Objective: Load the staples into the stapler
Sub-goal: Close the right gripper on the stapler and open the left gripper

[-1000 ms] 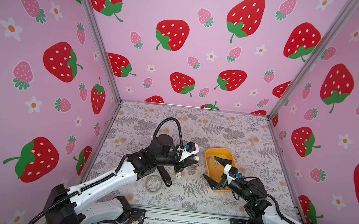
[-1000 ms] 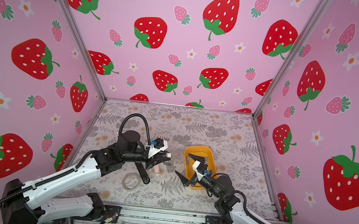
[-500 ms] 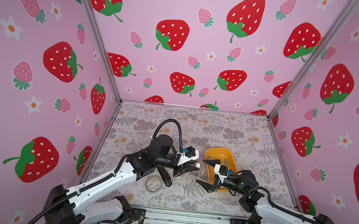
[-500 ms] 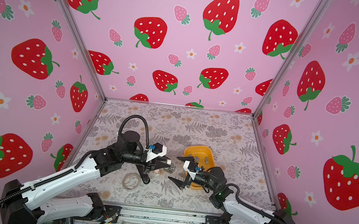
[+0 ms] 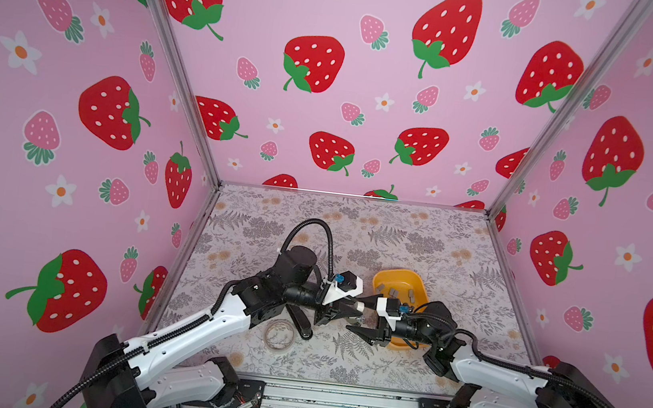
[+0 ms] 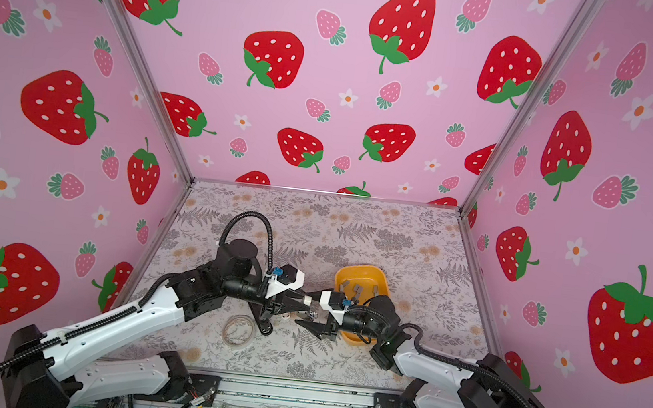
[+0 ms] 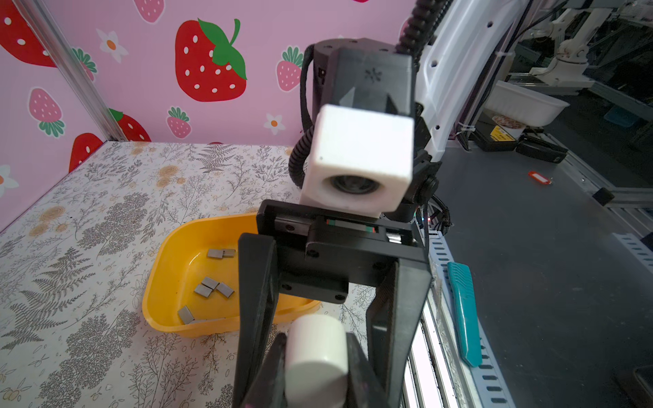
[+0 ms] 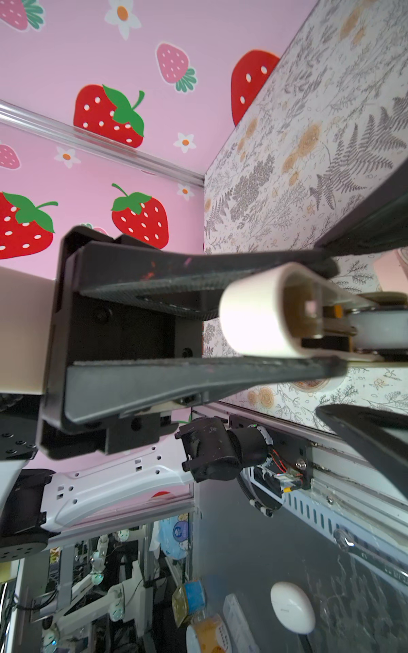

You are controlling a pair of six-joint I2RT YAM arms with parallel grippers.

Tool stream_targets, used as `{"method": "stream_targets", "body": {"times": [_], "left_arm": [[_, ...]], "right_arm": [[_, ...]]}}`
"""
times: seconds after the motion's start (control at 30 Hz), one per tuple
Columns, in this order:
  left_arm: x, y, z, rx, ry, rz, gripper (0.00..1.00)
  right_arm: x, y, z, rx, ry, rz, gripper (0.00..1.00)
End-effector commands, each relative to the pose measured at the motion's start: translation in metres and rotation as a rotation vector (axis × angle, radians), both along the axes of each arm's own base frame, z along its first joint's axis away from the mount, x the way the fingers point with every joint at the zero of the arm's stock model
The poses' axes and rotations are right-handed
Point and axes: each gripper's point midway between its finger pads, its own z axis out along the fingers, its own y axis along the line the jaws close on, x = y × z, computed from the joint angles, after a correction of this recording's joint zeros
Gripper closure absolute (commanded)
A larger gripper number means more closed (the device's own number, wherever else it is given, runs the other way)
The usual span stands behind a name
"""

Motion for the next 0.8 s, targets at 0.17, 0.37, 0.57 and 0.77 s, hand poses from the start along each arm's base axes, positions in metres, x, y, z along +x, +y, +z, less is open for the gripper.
{"method": "stream_targets", "body": {"times": [0.17,0.37,0.57,0.77], "left_arm": [[-0.006,0.001,0.018,-0.035,-0.053,-0.023,1.00],[0.008,0.007,0.019,-0.052,-0.089,0.087,0.80],[0.014,0.015,0.019,-0.067,-0.112,0.160,0.73],[0.052,0.045,0.026,-0.124,-0.094,0.502,0.01]], "right_arm": [[-0.003,0.006,0.013,0.033,-0.039,0.021,0.56],[0.002,0.006,0.013,0.030,-0.036,-0.008,0.75],[0.014,0.006,0.014,0.032,-0.026,-0.078,0.85],[0.041,0.006,0.009,0.009,0.006,-0.223,0.90]]}}
